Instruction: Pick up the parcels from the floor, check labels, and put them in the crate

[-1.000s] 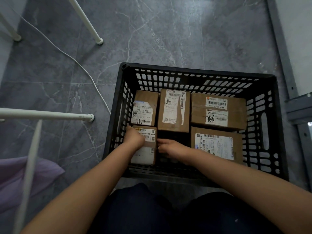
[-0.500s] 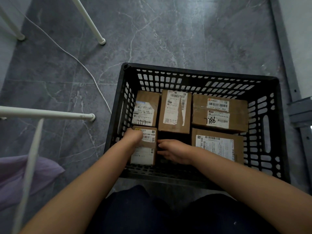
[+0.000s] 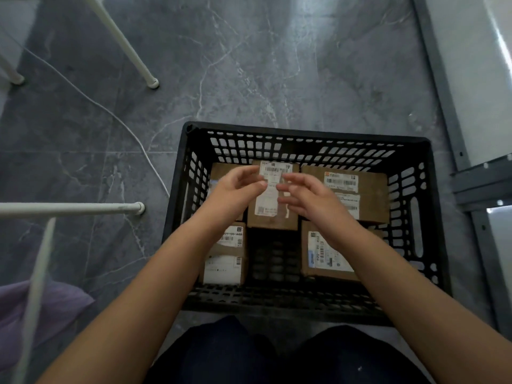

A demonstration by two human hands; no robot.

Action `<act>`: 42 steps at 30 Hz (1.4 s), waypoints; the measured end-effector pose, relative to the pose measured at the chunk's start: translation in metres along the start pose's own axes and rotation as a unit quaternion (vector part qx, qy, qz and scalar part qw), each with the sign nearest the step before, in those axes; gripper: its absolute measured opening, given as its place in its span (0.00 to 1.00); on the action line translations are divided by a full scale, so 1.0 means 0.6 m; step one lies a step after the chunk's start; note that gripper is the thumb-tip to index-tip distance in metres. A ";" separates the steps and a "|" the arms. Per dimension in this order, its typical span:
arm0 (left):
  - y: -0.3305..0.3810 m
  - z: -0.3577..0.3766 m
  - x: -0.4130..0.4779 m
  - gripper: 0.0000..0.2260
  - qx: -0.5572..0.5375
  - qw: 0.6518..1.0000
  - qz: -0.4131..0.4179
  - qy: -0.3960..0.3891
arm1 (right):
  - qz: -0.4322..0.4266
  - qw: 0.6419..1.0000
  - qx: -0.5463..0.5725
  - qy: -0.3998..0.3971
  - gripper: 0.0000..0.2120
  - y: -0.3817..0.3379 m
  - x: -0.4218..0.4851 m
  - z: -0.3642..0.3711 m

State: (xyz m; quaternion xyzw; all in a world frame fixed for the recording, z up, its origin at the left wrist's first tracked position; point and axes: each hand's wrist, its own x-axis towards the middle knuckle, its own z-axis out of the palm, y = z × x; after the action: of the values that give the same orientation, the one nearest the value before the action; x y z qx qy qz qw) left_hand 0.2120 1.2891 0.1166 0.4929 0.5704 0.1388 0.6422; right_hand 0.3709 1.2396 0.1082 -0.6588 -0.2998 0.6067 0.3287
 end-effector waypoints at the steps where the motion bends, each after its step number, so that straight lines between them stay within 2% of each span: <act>1: 0.016 0.002 -0.008 0.18 0.002 1.000 0.015 0.012 | -0.023 1.000 -0.015 0.014 0.14 -0.020 -0.015 -0.007; 5: 0.116 0.003 -0.070 0.15 0.005 0.998 0.045 0.033 | -0.064 0.996 -0.030 0.052 0.16 -0.137 -0.098 -0.027; 10: 0.330 -0.008 -0.206 0.10 0.004 0.994 0.102 0.041 | -0.118 0.991 -0.039 0.057 0.14 -0.352 -0.262 -0.065; 18: 0.741 -0.004 -0.471 0.11 -0.008 0.972 0.234 -0.029 | -0.187 0.967 0.018 0.171 0.12 -0.700 -0.588 -0.162; 24: 1.008 0.016 -0.674 0.11 0.019 0.924 0.364 -0.119 | -0.298 0.928 0.028 0.219 0.12 -0.910 -0.812 -0.228; 27: 1.079 0.041 -0.730 0.10 0.005 0.903 0.413 -0.116 | -0.351 0.904 0.016 0.242 0.11 -0.961 -0.878 -0.250; 30: 1.103 0.068 -0.766 0.09 -0.016 0.892 0.433 -0.129 | -0.382 0.885 0.008 0.265 0.12 -0.974 -0.924 -0.258; 42: 1.169 0.084 -0.826 0.09 0.085 0.829 0.495 -0.248 | -0.353 0.830 -0.006 0.431 0.11 -0.971 -1.068 -0.245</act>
State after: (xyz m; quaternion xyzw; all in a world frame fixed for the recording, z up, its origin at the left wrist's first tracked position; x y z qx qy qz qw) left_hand 0.3714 1.2317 0.9602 0.7795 0.0815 0.2622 0.5630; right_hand 0.4658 1.0728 0.9656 -0.7048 -0.3433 0.1021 0.6124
